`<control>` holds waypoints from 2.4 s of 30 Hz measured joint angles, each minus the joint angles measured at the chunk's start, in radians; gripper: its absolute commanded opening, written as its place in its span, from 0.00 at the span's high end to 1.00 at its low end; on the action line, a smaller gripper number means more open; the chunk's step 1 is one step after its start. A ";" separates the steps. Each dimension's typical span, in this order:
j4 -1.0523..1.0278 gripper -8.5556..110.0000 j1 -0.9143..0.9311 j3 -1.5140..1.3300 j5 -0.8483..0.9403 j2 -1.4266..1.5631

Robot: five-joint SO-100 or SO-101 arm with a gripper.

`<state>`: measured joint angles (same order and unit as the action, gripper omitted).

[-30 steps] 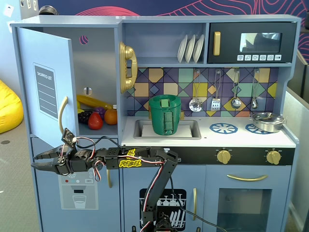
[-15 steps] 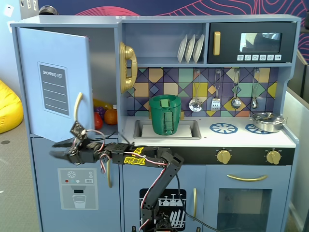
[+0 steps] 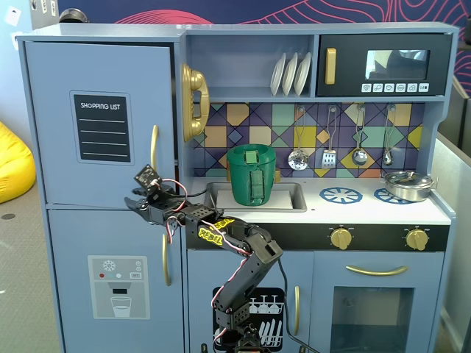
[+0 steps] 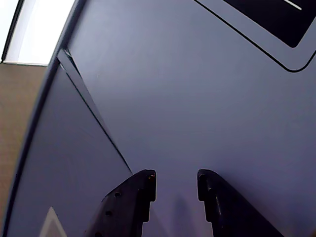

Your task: Close the left cabinet door

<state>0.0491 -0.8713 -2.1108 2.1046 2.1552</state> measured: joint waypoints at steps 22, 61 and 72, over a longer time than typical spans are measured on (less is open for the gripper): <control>-0.222 0.93 0.021 -0.133 -0.072 0.213; -1.416 0.91 0.902 -0.874 -0.509 1.023; -1.416 0.90 0.902 -0.868 -0.552 1.023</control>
